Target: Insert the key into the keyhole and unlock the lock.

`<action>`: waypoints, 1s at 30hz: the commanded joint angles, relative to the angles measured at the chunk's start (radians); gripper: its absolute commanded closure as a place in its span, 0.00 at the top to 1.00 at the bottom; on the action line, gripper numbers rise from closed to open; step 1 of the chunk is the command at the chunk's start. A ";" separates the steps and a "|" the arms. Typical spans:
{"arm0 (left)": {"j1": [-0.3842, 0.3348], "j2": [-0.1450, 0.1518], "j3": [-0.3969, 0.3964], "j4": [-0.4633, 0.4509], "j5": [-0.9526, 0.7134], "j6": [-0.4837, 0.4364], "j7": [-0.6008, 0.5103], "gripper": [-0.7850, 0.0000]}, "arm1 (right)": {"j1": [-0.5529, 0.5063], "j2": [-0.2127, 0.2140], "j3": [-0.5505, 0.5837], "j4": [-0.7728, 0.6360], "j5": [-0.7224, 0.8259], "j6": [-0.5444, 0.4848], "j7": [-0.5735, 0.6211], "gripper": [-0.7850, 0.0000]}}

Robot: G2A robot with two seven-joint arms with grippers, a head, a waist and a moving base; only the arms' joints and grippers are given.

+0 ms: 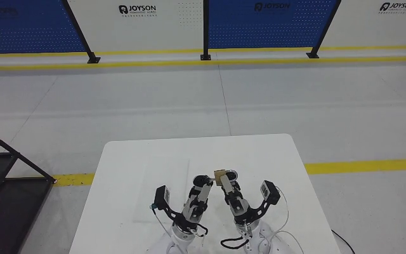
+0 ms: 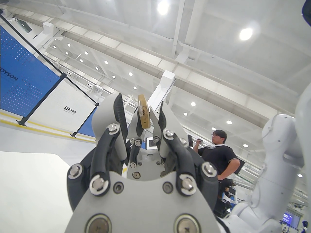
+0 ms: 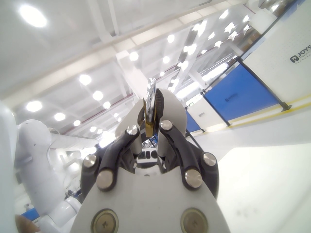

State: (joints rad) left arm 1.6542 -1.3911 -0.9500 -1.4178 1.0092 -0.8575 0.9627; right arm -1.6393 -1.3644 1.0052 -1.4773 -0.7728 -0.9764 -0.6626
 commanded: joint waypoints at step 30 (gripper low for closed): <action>-0.007 0.008 0.003 0.013 0.096 0.053 0.053 0.00 | -0.018 -0.001 0.024 -0.017 -0.028 -0.007 0.070 0.00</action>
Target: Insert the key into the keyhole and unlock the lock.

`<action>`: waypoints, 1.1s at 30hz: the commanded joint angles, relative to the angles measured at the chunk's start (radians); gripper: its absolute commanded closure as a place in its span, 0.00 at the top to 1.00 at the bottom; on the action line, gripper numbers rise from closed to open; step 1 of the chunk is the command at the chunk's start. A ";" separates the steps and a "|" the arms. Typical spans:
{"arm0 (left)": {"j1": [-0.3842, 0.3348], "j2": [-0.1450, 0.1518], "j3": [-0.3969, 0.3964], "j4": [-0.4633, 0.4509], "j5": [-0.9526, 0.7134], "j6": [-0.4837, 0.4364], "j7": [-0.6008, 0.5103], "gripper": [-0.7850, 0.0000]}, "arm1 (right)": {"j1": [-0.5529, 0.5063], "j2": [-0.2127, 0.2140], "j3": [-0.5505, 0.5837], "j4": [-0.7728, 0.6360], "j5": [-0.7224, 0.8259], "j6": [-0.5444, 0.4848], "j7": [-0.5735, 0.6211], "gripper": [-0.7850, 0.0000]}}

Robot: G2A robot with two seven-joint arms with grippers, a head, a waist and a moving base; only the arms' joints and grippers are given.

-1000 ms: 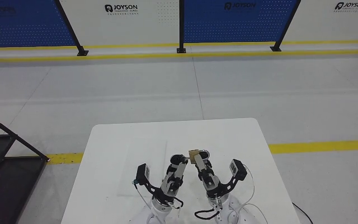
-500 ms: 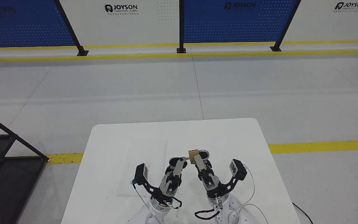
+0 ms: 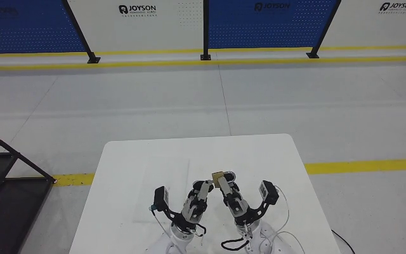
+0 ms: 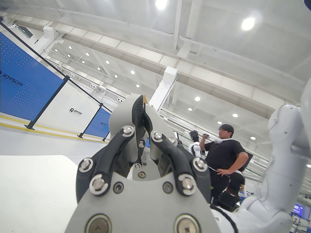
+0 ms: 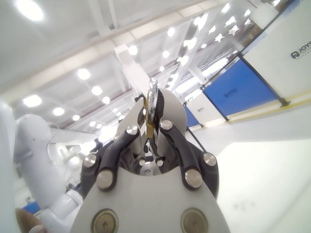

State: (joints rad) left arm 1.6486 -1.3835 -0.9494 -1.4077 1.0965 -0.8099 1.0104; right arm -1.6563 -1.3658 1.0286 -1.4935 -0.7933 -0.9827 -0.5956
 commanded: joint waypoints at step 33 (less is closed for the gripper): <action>-0.065 0.017 0.071 0.137 0.314 0.336 0.289 0.00 | -0.078 0.017 0.055 -0.090 0.032 0.139 0.122 0.00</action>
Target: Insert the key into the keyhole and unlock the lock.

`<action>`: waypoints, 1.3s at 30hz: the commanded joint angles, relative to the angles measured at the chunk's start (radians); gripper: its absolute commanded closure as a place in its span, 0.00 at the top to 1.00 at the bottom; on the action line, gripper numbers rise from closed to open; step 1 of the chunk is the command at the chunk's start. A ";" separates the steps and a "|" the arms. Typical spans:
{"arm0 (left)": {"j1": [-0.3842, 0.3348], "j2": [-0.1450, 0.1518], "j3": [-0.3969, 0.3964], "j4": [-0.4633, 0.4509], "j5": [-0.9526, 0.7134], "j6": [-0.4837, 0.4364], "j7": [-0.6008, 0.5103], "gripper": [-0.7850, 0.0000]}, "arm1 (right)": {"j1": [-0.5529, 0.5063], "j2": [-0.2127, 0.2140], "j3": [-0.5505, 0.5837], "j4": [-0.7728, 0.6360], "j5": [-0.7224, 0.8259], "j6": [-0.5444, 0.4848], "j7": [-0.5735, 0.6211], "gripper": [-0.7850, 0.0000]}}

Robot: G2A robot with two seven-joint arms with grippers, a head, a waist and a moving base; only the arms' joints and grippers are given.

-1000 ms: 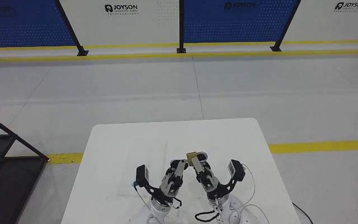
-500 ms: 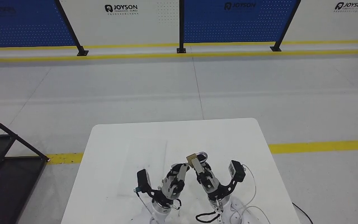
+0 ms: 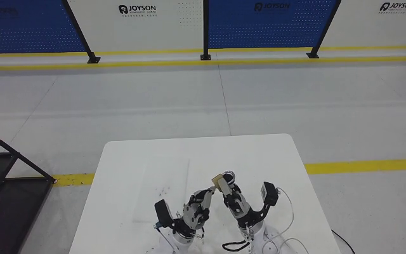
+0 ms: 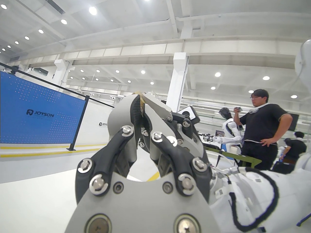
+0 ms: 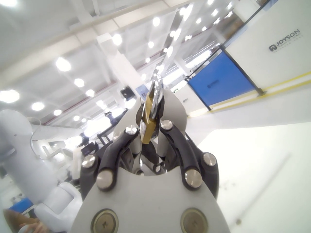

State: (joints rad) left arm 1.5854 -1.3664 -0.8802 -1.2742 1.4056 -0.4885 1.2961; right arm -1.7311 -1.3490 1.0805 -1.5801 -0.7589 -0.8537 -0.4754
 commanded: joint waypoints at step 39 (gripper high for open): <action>0.052 0.086 -0.088 -0.125 -0.480 -0.523 -0.601 0.38 | -0.015 0.008 0.000 -0.020 -0.070 0.044 -0.038 0.00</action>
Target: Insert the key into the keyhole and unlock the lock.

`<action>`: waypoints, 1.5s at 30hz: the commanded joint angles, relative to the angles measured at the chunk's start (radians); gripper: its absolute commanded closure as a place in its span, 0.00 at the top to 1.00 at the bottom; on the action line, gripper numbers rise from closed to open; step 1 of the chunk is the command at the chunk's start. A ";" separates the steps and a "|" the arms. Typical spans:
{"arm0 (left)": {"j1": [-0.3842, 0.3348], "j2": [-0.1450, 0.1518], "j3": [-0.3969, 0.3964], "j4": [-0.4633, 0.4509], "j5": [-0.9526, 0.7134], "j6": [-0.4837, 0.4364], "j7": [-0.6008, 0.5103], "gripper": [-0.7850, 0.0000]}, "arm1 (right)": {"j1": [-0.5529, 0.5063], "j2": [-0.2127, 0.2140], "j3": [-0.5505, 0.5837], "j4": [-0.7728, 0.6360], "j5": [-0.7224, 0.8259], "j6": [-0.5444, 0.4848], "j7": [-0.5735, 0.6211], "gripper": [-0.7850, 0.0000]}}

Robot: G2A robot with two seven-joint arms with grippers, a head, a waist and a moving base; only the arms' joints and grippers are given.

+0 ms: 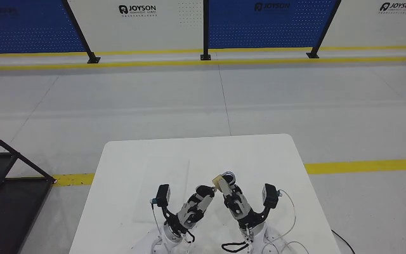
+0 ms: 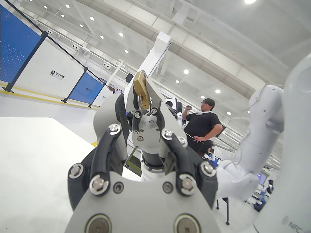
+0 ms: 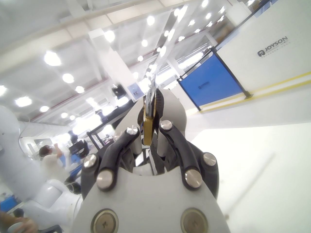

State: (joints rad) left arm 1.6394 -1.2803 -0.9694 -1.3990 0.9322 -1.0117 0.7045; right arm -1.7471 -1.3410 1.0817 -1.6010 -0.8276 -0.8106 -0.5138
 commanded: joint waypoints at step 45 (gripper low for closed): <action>0.010 -0.020 0.017 -0.014 0.248 0.260 0.167 0.00 | -0.022 0.011 -0.001 -0.020 -0.079 0.071 -0.025 0.00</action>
State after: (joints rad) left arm 1.6490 -1.3004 -0.9547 -1.4136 1.1728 -0.7584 0.8637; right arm -1.7683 -1.3299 1.0809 -1.6201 -0.9017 -0.7434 -0.5385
